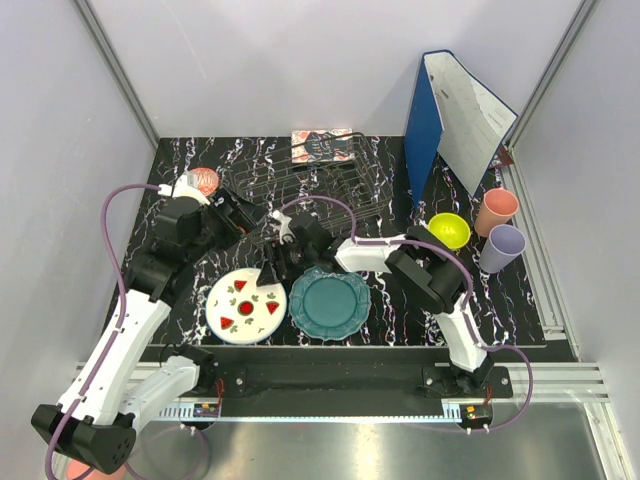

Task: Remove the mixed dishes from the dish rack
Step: Place the plate at the center of the board, then reset both arms

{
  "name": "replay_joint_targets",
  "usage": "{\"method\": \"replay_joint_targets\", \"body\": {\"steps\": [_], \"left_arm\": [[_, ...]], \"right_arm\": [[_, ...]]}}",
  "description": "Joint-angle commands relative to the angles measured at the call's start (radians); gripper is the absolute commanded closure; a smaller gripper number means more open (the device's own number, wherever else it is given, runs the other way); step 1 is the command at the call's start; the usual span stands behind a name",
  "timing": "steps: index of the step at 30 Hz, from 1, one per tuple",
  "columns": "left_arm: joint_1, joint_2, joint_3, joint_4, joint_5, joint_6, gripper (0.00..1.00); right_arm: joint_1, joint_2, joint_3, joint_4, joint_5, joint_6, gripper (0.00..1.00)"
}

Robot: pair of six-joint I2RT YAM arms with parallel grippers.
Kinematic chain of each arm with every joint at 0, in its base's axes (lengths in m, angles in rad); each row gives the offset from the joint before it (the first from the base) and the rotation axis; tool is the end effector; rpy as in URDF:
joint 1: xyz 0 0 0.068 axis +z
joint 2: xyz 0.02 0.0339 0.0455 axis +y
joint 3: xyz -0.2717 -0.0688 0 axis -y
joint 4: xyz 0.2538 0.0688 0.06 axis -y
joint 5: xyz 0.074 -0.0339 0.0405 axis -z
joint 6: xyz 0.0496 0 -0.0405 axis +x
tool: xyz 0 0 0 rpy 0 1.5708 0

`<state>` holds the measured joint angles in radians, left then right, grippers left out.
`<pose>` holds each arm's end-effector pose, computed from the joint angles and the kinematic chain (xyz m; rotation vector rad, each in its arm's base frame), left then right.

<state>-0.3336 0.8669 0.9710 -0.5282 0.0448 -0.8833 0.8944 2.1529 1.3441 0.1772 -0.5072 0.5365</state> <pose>0.1910 -0.0686 0.3558 -0.5385 2.0212 -0.8104 0.2834 0.3915 0.1290 -0.7483 2.3383 1.2864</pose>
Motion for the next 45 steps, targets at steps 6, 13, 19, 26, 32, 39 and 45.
{"method": "replay_joint_targets", "body": {"steps": [6, 13, 19, 26, 32, 39, 45], "left_arm": [[-0.007, -0.006, -0.02, 0.05, -0.003, -0.014, 0.01], [-0.01, -0.009, -0.028, 0.053, -0.006, -0.013, 0.01], [-0.01, -0.016, -0.035, 0.053, -0.025, -0.006, 0.01], [-0.008, -0.012, -0.046, 0.065, -0.037, -0.002, 0.01], [-0.01, -0.006, -0.037, 0.056, -0.043, 0.032, 0.01], [-0.042, 0.029, 0.061, -0.071, -0.135, 0.199, 0.01], [-0.215, 0.075, 0.158, -0.197, -0.359, 0.316, 0.01]], "right_arm": [[-0.008, -0.056, -0.092, -0.255, 0.203, 0.06, 0.23], [-0.008, -0.152, -0.114, -0.281, 0.248, 0.039, 0.21], [-0.008, -0.295, -0.112, -0.306, 0.26, 0.033, 0.2], [-0.008, -0.45, -0.079, -0.355, 0.343, -0.027, 0.18], [-0.006, -0.646, -0.04, -0.421, 0.459, -0.124, 0.17], [0.014, -0.929, -0.086, -0.586, 0.731, -0.314, 0.08], [0.125, -1.01, -0.095, -0.734, 1.015, -0.372, 0.0]]}}
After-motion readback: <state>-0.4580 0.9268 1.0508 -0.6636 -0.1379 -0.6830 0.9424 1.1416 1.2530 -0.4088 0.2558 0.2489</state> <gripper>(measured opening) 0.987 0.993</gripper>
